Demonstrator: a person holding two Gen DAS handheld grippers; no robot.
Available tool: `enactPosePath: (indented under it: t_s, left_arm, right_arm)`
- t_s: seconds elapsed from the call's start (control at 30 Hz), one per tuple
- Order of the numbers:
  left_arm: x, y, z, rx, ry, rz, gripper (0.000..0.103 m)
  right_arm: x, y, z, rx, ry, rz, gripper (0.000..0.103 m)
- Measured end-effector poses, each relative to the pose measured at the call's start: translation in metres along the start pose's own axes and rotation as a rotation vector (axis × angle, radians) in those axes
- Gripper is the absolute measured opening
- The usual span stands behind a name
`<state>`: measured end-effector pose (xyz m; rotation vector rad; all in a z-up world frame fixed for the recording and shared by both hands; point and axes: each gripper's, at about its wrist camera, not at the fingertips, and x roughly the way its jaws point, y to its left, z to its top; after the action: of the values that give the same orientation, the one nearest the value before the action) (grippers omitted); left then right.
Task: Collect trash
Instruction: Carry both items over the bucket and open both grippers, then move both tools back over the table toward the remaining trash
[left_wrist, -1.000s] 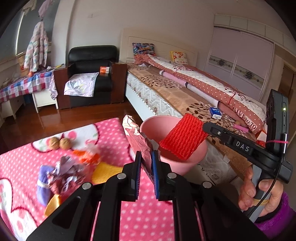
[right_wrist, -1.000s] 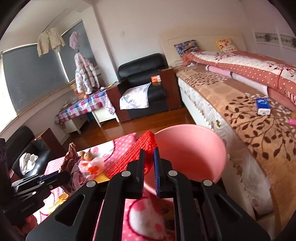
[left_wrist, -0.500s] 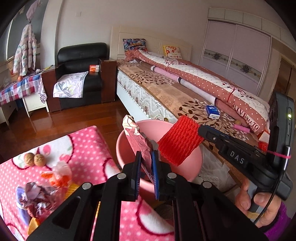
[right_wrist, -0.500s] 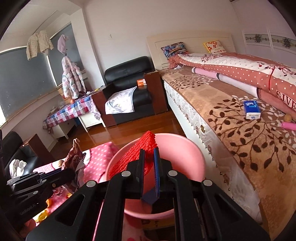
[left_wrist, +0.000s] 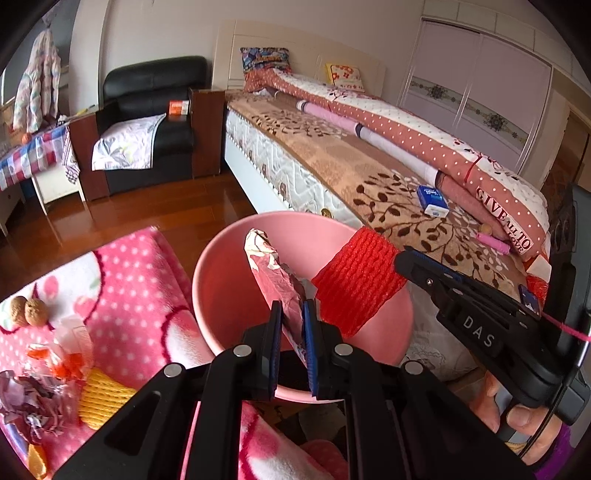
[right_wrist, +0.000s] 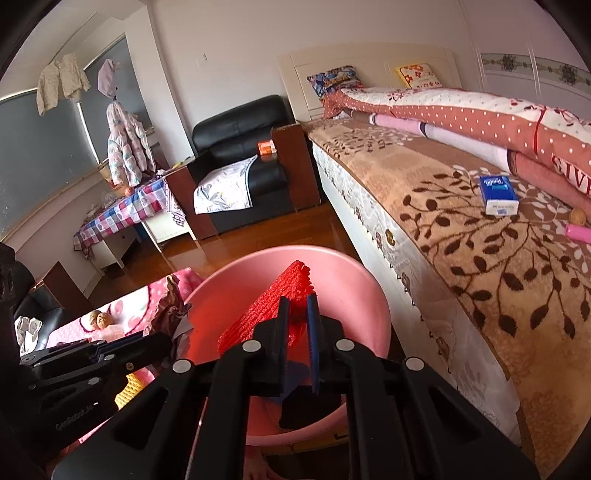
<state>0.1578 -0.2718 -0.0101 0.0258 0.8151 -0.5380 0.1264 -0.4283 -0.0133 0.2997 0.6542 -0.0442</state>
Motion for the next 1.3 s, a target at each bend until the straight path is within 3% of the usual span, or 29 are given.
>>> enactPosePath:
  t_s: [0.17, 0.3, 0.43, 0.87, 1.3]
  left_arm:
    - [0.007, -0.002, -0.002, 0.0, 0.007, 0.002, 0.012]
    - [0.007, -0.002, -0.003, 0.002, 0.004, 0.004, 0.032]
    - [0.004, 0.0, -0.003, -0.003, -0.001, 0.002, 0.038]
    - [-0.028, 0.004, -0.008, -0.015, -0.036, 0.003, 0.042]
    - [-0.104, 0.024, -0.026, -0.02, -0.125, 0.032, 0.047]
  right_arm:
    - [0.007, -0.006, -0.003, 0.012, 0.018, 0.001, 0.01]
    - [0.011, -0.008, -0.004, 0.033, 0.042, 0.003, 0.012]
    - [0.014, -0.009, -0.006, 0.056, 0.06, 0.012, 0.031]
    - [-0.01, 0.005, -0.009, 0.058, 0.041, 0.051, 0.035]
    - [-0.057, 0.053, -0.021, -0.001, 0.011, 0.138, 0.035]
